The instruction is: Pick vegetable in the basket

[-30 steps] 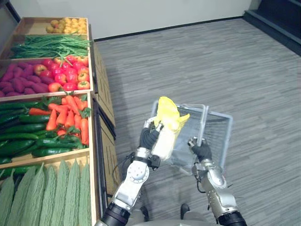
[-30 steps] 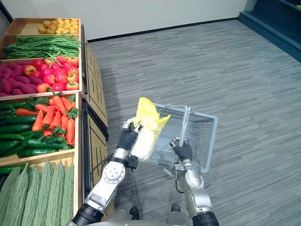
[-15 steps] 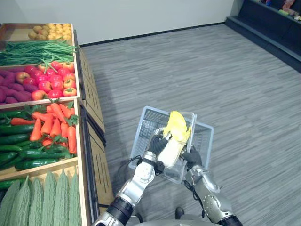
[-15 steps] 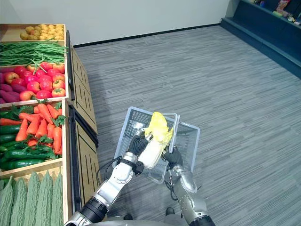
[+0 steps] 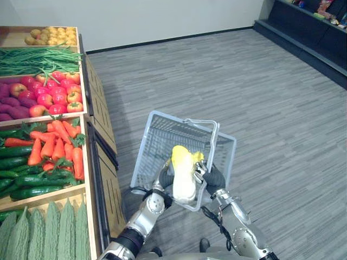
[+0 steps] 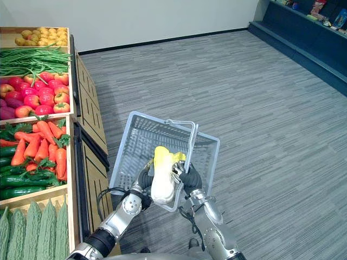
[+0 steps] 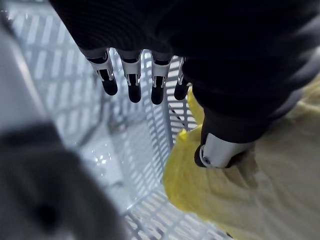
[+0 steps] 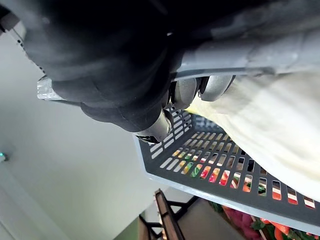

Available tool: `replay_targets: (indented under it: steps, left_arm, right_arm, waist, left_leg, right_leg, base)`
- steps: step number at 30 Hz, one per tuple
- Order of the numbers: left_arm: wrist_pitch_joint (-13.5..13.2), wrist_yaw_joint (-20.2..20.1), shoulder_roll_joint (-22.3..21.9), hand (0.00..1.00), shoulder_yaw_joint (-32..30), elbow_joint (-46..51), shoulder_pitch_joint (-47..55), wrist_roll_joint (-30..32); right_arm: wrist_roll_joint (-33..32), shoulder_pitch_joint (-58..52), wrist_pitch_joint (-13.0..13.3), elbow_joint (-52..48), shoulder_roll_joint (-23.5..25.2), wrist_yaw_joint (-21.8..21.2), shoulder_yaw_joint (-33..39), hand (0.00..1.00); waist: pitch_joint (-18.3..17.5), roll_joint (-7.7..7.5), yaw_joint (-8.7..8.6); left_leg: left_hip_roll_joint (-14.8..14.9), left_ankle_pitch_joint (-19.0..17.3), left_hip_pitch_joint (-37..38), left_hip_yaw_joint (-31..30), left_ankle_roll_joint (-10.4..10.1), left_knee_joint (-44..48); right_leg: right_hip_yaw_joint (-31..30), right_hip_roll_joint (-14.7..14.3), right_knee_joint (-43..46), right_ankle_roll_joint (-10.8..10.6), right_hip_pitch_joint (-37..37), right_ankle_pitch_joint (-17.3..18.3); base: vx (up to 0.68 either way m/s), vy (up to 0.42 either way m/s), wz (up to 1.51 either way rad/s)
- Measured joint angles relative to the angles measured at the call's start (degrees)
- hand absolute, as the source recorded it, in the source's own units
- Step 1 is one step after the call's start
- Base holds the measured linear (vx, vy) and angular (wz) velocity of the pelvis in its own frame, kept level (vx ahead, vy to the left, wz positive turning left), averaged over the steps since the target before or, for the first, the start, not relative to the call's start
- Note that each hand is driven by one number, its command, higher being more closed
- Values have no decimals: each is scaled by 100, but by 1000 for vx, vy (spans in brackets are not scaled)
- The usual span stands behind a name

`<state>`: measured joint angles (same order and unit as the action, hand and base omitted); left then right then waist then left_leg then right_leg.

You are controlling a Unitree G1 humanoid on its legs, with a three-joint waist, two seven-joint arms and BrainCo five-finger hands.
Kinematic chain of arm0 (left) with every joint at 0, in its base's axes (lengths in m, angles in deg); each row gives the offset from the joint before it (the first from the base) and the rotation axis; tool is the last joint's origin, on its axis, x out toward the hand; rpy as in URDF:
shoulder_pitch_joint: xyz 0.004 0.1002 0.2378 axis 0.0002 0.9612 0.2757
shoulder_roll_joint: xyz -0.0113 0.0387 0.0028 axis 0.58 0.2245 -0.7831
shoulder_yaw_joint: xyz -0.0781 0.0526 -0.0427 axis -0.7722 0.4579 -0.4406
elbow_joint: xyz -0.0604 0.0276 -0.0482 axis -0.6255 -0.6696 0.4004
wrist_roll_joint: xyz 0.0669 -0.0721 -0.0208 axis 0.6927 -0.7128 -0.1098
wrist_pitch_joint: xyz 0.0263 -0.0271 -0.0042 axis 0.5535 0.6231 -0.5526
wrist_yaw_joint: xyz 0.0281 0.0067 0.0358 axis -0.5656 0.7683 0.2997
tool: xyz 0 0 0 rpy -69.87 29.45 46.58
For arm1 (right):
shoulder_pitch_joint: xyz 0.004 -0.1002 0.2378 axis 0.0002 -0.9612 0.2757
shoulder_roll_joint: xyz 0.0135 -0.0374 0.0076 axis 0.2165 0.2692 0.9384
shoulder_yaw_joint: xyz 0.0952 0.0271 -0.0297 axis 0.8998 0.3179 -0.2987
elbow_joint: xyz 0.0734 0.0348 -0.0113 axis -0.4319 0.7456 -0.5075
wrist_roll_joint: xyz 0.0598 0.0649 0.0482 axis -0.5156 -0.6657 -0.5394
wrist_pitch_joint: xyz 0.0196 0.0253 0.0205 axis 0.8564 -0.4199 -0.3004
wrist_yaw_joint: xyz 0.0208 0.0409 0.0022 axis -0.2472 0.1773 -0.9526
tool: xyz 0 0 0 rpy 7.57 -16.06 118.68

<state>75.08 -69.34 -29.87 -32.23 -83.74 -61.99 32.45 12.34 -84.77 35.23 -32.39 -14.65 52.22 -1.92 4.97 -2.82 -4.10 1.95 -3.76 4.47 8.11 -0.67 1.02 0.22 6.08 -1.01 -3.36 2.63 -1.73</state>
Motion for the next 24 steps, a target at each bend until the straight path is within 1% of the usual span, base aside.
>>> replay_targets:
  steps: [1,4,7,11,15,17,18,21,23,24]
  left_arm:
    - [-1,-1,-6,0,-29,20,-3,119]
    - [-2,-1,-6,0,-67,76,-4,278]
    - [-2,1,6,0,-120,390,-2,488]
    - [-22,-9,8,0,-117,923,-5,697]
    - [-197,-15,5,0,-21,1235,-17,765]
    - [-242,-23,9,0,120,1337,-19,888]
    - [-306,-80,5,0,162,1382,-20,982]
    - [-359,-133,5,0,266,1457,-26,980]
    - [-390,-137,4,0,348,1538,-26,980]
    - [-446,-137,2,0,372,1638,-27,980]
  right_arm:
    - [-2,-8,0,1,5,-1,2,100]
    - [11,-77,1,2,13,-5,21,100]
    - [40,-253,9,71,39,-24,134,100]
    - [182,-387,11,432,59,-73,353,100]
    - [309,-507,-4,726,52,-62,478,100]
    - [347,-603,-10,740,51,-62,497,100]
    - [347,-674,-18,741,51,-62,539,100]
    - [347,-727,-22,757,45,-63,587,100]
    - [347,-746,-22,757,42,-63,616,100]
    - [348,-747,-22,771,42,-66,644,100]
  waist:
    - [-1,-1,-4]
    - [-4,-5,-1]
    - [-8,-9,-6]
    - [-22,0,-6]
    - [-25,1,-8]
    - [-32,12,-6]
    - [-40,25,-5]
    - [-76,73,-39]
    - [-101,87,-38]
    - [-105,87,-30]
  left_leg:
    - [-1,47,19,-10,0,-77]
    - [-7,63,30,-14,11,-106]
    - [-8,77,30,-18,7,-109]
    - [-6,126,29,-44,-5,-136]
    - [-3,218,49,-114,-32,-264]
    - [0,243,67,-117,-68,-316]
    - [2,255,73,-122,-81,-329]
    - [0,333,118,-119,-84,-447]
    - [-4,386,153,-117,-93,-533]
    - [-2,438,188,-112,-116,-630]
  right_leg:
    - [-3,-6,-22,30,-5,-51]
    - [-4,-2,-23,21,-8,-64]
    - [0,-1,-23,16,-8,-67]
    - [38,-3,-23,14,-4,-68]
    - [106,-8,-25,11,-6,-68]
    - [109,-12,-31,9,-6,-67]
    - [111,-14,-31,7,-6,-65]
    - [112,-17,-34,-2,-10,-59]
    - [114,-16,-35,-28,-17,-40]
    - [115,-22,-36,-54,-32,-21]
  base:
    - [-36,8,2]
    - [-23,2,1]
    - [-38,-5,0]
    - [-44,-19,4]
    - [-54,-27,9]
    - [-60,-24,1]
    - [-41,-14,0]
    - [-54,-18,-1]
    - [-48,-21,0]
    - [-47,-23,0]
